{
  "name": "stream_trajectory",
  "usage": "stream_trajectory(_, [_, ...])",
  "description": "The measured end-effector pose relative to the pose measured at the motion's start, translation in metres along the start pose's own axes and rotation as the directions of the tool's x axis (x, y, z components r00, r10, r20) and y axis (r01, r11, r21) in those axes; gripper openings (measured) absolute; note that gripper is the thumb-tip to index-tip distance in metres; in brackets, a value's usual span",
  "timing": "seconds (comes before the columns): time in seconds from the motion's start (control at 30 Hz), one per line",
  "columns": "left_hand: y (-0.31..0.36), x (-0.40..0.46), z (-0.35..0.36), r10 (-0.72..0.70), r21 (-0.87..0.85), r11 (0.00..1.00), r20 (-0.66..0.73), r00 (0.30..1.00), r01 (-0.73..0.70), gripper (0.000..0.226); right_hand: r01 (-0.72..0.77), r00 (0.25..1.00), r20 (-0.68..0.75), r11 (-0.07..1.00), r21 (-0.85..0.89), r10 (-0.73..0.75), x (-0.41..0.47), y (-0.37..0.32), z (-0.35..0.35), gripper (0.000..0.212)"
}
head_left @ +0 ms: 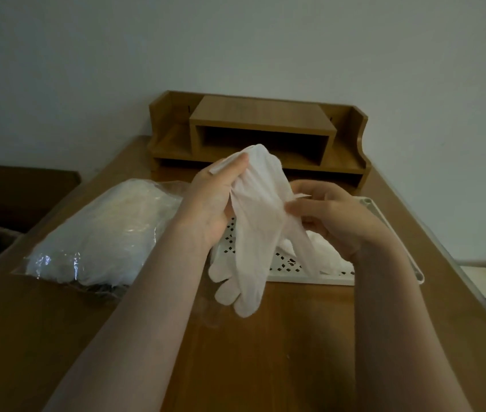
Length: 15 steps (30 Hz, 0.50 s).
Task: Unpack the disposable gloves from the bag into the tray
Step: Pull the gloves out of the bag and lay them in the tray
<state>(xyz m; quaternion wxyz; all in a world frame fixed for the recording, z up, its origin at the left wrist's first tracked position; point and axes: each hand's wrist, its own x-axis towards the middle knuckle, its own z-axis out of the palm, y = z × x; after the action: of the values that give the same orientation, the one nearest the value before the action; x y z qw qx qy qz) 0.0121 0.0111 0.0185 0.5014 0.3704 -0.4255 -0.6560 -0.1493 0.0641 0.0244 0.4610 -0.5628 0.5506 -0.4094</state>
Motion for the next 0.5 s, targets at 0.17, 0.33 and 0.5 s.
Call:
stream_trajectory(0.17, [-0.007,0.004,-0.005,-0.032,-0.102,0.994,0.082,0.996,0.041,0.02,-0.144,0.958,-0.241,0.988,0.054,0.153,-0.001,0.016,-0.014,0.02])
stream_trajectory(0.33, [-0.013,0.006,0.001,-0.09,-0.067,0.993,0.151,0.984,0.101,0.022,-0.102,0.934,-0.322,0.978,0.181,0.157,-0.007,0.021,-0.029,0.026])
stream_trajectory(0.5, [-0.024,0.0,0.01,-0.13,0.381,0.921,0.109,0.985,0.08,0.034,-0.102,0.936,-0.343,0.994,-0.049,0.079,-0.012,0.018,-0.029,0.036])
